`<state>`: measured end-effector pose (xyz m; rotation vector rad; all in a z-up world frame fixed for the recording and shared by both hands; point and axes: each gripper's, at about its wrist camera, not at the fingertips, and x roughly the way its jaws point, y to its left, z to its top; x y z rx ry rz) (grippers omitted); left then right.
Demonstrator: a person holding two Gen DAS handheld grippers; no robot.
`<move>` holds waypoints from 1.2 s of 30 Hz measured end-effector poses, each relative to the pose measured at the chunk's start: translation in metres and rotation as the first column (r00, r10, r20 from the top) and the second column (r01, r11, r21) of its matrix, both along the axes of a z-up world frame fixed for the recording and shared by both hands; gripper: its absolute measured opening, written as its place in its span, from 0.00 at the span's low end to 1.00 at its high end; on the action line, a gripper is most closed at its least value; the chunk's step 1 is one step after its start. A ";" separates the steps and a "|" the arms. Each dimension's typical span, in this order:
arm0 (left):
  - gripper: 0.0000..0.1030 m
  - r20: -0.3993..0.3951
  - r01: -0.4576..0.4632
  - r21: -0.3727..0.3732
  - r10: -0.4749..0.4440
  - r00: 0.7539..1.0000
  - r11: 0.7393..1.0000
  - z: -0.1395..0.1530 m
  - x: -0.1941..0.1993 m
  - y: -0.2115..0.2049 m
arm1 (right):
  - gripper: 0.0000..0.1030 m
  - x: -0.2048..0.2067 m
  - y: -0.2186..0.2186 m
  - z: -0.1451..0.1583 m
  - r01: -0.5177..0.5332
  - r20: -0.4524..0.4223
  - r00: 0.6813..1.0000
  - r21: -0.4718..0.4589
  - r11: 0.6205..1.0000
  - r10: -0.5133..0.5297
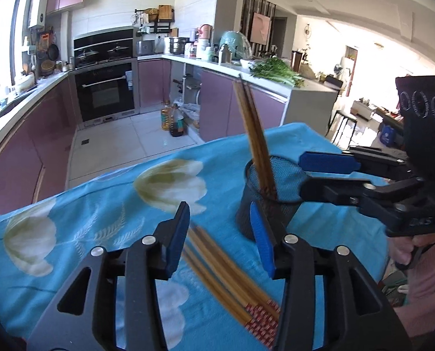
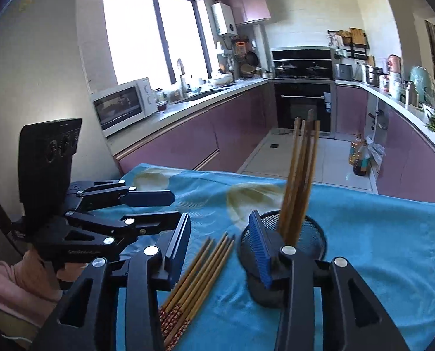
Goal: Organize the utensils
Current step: 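Withdraw both open tools back over the remaining chopsticks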
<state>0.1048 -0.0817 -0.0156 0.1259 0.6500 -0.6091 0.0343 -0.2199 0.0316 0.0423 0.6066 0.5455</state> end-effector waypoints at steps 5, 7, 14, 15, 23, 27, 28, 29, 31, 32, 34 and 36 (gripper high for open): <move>0.44 -0.081 -0.026 0.050 0.030 0.996 0.998 -0.032 -0.008 0.018 | 0.40 -0.003 0.018 -0.030 -0.049 -0.101 0.994 -0.031 0.998 0.046; 0.44 -0.124 -0.031 0.064 0.039 0.992 0.997 -0.048 -0.009 0.022 | 0.40 0.000 0.021 -0.047 -0.046 -0.159 0.986 -0.030 0.998 0.041; 0.44 -0.206 -0.029 0.096 0.049 0.977 0.995 -0.086 -0.013 0.022 | 0.40 0.000 0.027 -0.090 -0.010 -0.270 0.963 -0.065 0.998 -0.008; 0.44 -0.210 -0.027 0.102 0.048 0.977 0.994 -0.088 -0.015 0.018 | 0.40 0.001 0.025 -0.092 -0.005 -0.277 0.961 -0.064 0.998 -0.013; 0.44 -0.232 -0.014 0.123 0.043 0.972 0.992 -0.098 -0.018 0.007 | 0.39 0.004 0.021 -0.101 0.029 -0.296 0.954 -0.068 0.997 -0.048; 0.44 -0.235 -0.015 0.135 0.046 0.971 0.991 -0.099 -0.018 0.005 | 0.39 0.003 0.020 -0.103 0.032 -0.302 0.952 -0.071 0.997 -0.053; 0.43 -0.236 -0.016 0.136 0.048 0.970 0.991 -0.100 -0.018 0.005 | 0.38 0.003 0.021 -0.103 0.033 -0.302 0.952 -0.074 0.997 -0.054; 0.42 -0.238 -0.017 0.138 0.050 0.970 0.990 -0.101 -0.017 0.005 | 0.38 0.004 0.022 -0.104 0.034 -0.301 0.952 -0.078 0.996 -0.056; 0.42 -0.244 -0.018 0.131 0.049 0.969 0.991 -0.102 -0.016 0.007 | 0.38 0.004 0.023 -0.104 0.035 -0.299 0.953 -0.083 0.996 -0.058; 0.43 -0.245 -0.018 0.130 0.050 0.968 0.991 -0.102 -0.016 0.007 | 0.38 0.004 0.023 -0.104 0.036 -0.297 0.953 -0.086 0.996 -0.060; 0.42 -0.246 -0.020 0.129 0.052 0.968 0.991 -0.102 -0.016 0.008 | 0.37 0.005 0.024 -0.104 0.040 -0.297 0.953 -0.092 0.995 -0.066; 0.42 -0.245 -0.018 0.130 0.050 0.968 0.991 -0.103 -0.016 0.009 | 0.37 0.005 0.025 -0.105 0.042 -0.297 0.952 -0.095 0.995 -0.069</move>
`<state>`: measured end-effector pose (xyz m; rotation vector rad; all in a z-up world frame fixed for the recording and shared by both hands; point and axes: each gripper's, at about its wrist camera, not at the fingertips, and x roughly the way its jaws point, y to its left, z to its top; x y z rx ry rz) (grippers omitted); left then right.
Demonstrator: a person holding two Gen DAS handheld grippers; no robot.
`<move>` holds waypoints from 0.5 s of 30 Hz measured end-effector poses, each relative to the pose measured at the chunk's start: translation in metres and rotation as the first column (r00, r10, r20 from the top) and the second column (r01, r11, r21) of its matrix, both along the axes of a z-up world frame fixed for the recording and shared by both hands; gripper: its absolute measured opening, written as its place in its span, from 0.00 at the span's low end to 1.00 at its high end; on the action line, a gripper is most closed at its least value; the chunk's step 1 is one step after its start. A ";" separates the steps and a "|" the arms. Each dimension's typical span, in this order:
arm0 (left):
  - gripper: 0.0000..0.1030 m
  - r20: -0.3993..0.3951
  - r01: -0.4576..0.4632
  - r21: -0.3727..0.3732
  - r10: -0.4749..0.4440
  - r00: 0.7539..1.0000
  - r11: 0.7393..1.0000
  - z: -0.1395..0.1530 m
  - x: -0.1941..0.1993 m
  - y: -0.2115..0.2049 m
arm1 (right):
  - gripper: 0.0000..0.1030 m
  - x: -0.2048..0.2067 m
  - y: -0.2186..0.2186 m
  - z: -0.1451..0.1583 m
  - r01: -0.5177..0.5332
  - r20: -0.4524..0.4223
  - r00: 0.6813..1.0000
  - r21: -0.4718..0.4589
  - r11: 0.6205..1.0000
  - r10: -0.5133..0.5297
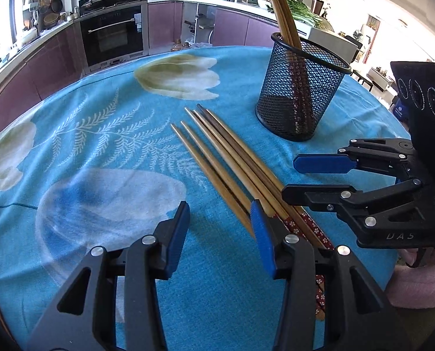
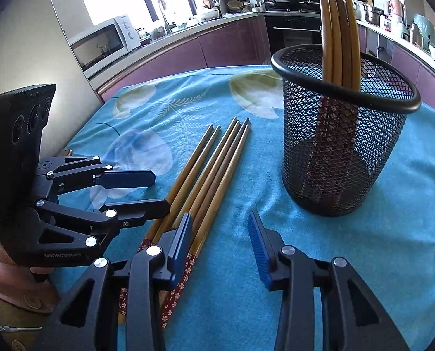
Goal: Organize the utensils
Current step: 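Withdraw both open tools back over the remaining chopsticks, then close the left tool on a chopstick while the right tool grasps another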
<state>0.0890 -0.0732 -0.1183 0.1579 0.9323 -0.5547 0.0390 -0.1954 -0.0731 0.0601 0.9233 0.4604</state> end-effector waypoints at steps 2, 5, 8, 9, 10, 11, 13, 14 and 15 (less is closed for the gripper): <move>0.41 0.000 0.002 0.001 -0.002 1.000 1.000 0.000 0.000 0.000 | 0.37 0.000 0.000 0.000 0.001 0.002 1.000 -0.007 1.000 -0.001; 0.39 -0.001 0.005 0.001 -0.005 1.000 1.000 0.000 0.001 0.001 | 0.35 0.001 0.000 0.000 0.005 0.004 1.000 -0.015 1.000 -0.005; 0.32 -0.003 0.009 0.003 -0.009 1.000 1.000 -0.001 0.001 0.002 | 0.31 0.002 -0.001 0.000 0.011 0.004 1.000 -0.032 0.999 -0.010; 0.30 -0.004 0.009 0.008 -0.009 1.000 1.000 -0.001 0.002 0.002 | 0.28 0.002 -0.001 0.000 0.013 0.002 1.000 -0.045 0.999 -0.013; 0.28 -0.009 0.009 0.010 -0.009 1.000 1.000 -0.001 0.003 0.003 | 0.28 0.002 -0.001 0.000 0.014 0.002 1.000 -0.051 0.999 -0.014; 0.26 -0.016 0.009 0.006 -0.009 1.000 1.000 -0.001 0.004 0.004 | 0.27 0.001 -0.001 0.001 0.014 0.001 1.000 -0.056 0.998 -0.014; 0.26 -0.030 0.003 -0.004 -0.003 1.000 1.000 -0.001 0.008 0.007 | 0.27 0.002 0.000 0.001 0.016 -0.002 1.000 -0.060 0.998 -0.016; 0.26 -0.035 0.001 -0.008 -0.001 0.999 1.000 -0.002 0.009 0.008 | 0.27 0.003 0.001 0.001 0.017 -0.001 1.000 -0.062 0.998 -0.017; 0.26 -0.035 -0.003 -0.006 0.003 0.999 1.000 -0.001 0.010 0.008 | 0.27 0.004 0.002 0.001 0.019 -0.001 1.000 -0.065 0.998 -0.019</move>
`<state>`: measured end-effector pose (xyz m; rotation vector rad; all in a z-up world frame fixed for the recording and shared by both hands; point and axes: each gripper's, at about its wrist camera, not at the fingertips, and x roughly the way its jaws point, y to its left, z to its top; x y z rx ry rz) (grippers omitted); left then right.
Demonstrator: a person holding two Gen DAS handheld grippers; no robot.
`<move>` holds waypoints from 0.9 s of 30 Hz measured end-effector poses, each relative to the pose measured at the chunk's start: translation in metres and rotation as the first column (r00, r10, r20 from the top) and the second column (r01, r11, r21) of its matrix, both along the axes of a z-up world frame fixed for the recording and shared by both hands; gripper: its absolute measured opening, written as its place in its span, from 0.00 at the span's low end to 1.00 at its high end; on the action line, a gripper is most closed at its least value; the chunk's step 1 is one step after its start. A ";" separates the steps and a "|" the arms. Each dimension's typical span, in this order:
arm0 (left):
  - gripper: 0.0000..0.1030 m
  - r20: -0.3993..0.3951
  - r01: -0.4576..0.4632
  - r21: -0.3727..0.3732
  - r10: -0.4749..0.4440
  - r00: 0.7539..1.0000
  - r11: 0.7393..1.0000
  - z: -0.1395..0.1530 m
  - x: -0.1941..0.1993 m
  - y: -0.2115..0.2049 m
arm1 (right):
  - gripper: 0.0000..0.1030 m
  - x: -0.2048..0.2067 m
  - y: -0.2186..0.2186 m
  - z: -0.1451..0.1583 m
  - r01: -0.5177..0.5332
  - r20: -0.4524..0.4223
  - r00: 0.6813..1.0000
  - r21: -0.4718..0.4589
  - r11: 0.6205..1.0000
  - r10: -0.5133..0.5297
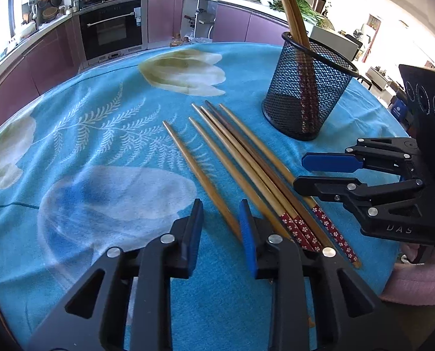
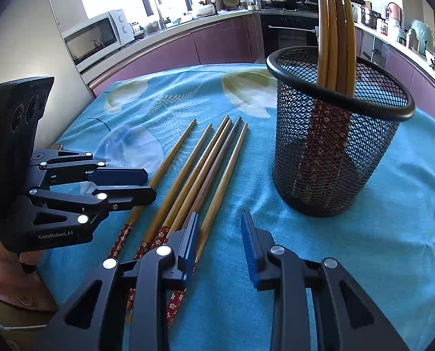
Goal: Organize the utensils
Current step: 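Close the left tool on a chopstick while the right tool grasps another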
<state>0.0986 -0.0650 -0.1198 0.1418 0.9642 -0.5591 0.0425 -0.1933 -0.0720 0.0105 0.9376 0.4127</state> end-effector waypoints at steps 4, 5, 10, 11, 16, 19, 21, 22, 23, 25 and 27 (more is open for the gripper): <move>0.26 0.003 -0.005 0.004 0.005 1.000 1.000 -0.001 0.002 -0.002 | 0.27 0.006 0.004 -0.002 0.013 0.003 1.000 -0.012 1.000 -0.013; 0.26 0.002 -0.006 0.003 0.006 1.000 1.000 -0.001 0.003 -0.002 | 0.27 0.008 0.006 -0.003 0.016 0.004 1.000 -0.012 1.000 -0.016; 0.21 -0.001 -0.018 -0.002 0.018 1.000 1.000 -0.001 0.009 -0.003 | 0.25 0.016 0.008 -0.004 0.039 0.012 0.999 -0.013 0.999 -0.039; 0.19 -0.001 -0.022 -0.001 0.022 1.000 1.000 -0.001 0.010 -0.004 | 0.24 0.017 0.009 -0.004 0.042 0.013 0.999 -0.013 0.999 -0.042; 0.15 -0.004 -0.054 -0.007 0.053 0.999 0.999 -0.001 0.011 -0.002 | 0.09 0.018 0.004 -0.005 0.062 -0.002 0.998 0.029 0.998 -0.062; 0.12 -0.011 -0.078 -0.023 0.078 0.997 0.997 -0.001 0.011 0.002 | 0.06 0.017 -0.002 -0.005 0.079 -0.013 0.997 0.062 0.995 -0.078; 0.10 -0.011 -0.093 -0.029 0.093 0.996 0.995 0.001 0.010 0.003 | 0.06 0.016 -0.006 -0.004 0.091 -0.019 0.996 0.082 0.992 -0.090; 0.08 -0.012 -0.097 -0.032 0.097 0.995 0.995 0.001 0.009 0.004 | 0.06 0.015 -0.008 -0.003 0.097 -0.017 0.995 0.089 0.991 -0.096; 0.08 -0.013 -0.103 -0.035 0.102 0.995 0.994 0.001 0.008 0.005 | 0.06 0.014 -0.010 -0.001 0.099 -0.012 0.995 0.096 0.990 -0.098; 0.07 -0.008 -0.109 -0.042 0.109 0.994 0.993 0.003 0.005 0.008 | 0.06 0.011 -0.010 0.003 0.083 -0.003 0.997 0.109 0.991 -0.083; 0.07 -0.003 -0.106 -0.060 0.106 0.994 0.993 0.007 0.002 0.011 | 0.06 0.009 -0.008 0.005 0.059 0.007 0.998 0.113 0.992 -0.060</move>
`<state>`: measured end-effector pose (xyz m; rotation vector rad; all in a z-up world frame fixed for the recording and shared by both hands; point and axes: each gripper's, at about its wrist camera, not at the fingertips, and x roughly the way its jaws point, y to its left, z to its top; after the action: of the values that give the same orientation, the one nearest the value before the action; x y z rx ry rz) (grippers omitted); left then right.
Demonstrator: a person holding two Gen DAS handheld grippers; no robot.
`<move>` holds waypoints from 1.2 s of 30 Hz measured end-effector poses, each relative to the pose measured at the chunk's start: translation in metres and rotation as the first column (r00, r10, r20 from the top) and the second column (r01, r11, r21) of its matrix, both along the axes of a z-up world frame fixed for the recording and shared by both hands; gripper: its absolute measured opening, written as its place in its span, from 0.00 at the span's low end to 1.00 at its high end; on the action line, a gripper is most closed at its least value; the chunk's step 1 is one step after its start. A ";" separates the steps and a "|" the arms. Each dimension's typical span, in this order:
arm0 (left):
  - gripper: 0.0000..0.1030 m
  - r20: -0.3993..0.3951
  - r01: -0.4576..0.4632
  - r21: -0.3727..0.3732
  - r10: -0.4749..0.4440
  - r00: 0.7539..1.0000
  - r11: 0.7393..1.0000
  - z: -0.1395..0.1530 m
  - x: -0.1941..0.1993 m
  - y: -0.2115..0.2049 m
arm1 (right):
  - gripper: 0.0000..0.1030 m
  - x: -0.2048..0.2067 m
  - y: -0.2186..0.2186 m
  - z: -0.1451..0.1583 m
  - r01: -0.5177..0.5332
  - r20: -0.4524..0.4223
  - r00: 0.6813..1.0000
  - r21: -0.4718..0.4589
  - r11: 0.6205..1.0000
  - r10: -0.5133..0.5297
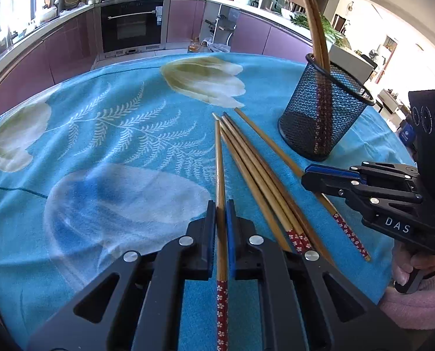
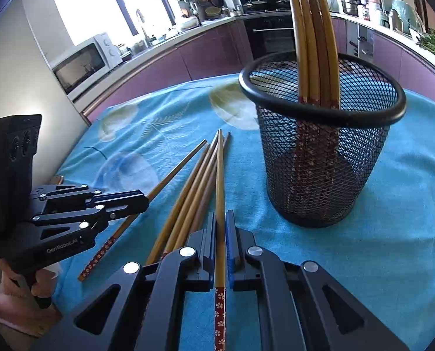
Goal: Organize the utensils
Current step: 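Close the left tool on a chopstick while the right tool grasps another, then lift both chopsticks upright and carry them above the mesh cup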
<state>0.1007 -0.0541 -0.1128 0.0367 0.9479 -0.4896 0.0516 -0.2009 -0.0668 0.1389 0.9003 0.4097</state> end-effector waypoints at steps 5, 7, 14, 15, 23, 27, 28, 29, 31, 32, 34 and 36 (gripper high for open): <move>0.07 0.007 0.028 -0.004 -0.028 1.000 1.000 0.003 -0.006 -0.002 | 0.05 -0.002 0.008 -0.001 -0.060 -0.007 0.998 -0.013 0.998 0.060; 0.08 -0.003 0.045 0.004 -0.045 0.999 0.999 0.001 -0.007 -0.005 | 0.05 -0.002 0.011 -0.002 -0.073 -0.014 0.997 -0.021 0.997 0.073; 0.10 -0.026 0.088 0.027 -0.088 0.996 0.996 -0.007 -0.007 -0.012 | 0.08 0.000 0.015 -0.009 -0.070 -0.038 0.997 -0.055 0.996 0.068; 0.10 -0.029 0.094 0.034 -0.093 0.995 0.995 -0.009 -0.006 -0.013 | 0.08 0.001 0.015 -0.011 -0.070 -0.037 0.997 -0.052 0.996 0.068; 0.09 -0.039 0.111 0.029 -0.110 0.993 0.993 -0.009 0.002 -0.016 | 0.06 -0.003 0.013 -0.003 -0.074 -0.007 0.997 -0.048 0.996 0.073; 0.08 -0.018 0.101 0.022 -0.101 0.995 0.995 -0.001 0.000 -0.016 | 0.06 -0.009 0.004 0.013 -0.069 0.043 0.997 -0.031 0.997 0.070; 0.08 -0.010 0.105 0.012 -0.105 0.994 0.994 0.004 -0.001 -0.015 | 0.06 -0.011 0.002 0.019 -0.064 0.059 0.996 -0.032 0.997 0.065; 0.08 0.002 0.108 0.003 -0.108 0.994 0.994 0.009 -0.002 -0.014 | 0.06 -0.013 -0.002 0.026 -0.056 0.079 0.995 -0.027 0.998 0.058; 0.08 0.026 0.117 -0.028 -0.116 0.993 0.993 0.022 -0.004 -0.011 | 0.06 -0.016 -0.010 0.037 -0.043 0.110 0.993 -0.012 0.999 0.044; 0.08 0.038 0.126 -0.051 -0.124 0.992 0.991 0.030 -0.004 -0.010 | 0.06 -0.018 -0.012 0.042 -0.036 0.124 0.992 -0.005 0.999 0.037; 0.08 0.063 0.138 -0.078 -0.134 0.989 0.987 0.042 -0.006 -0.008 | 0.06 -0.020 -0.018 0.054 -0.021 0.159 0.987 0.009 1.000 0.019; 0.08 0.084 0.156 -0.115 -0.147 0.986 0.981 0.056 -0.007 -0.005 | 0.06 -0.023 -0.025 0.065 -0.008 0.192 0.981 0.027 1.000 0.002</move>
<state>0.0939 -0.0591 -0.0571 0.0174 0.8441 -0.6814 0.0286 -0.2257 -0.0020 0.1201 0.7053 0.4327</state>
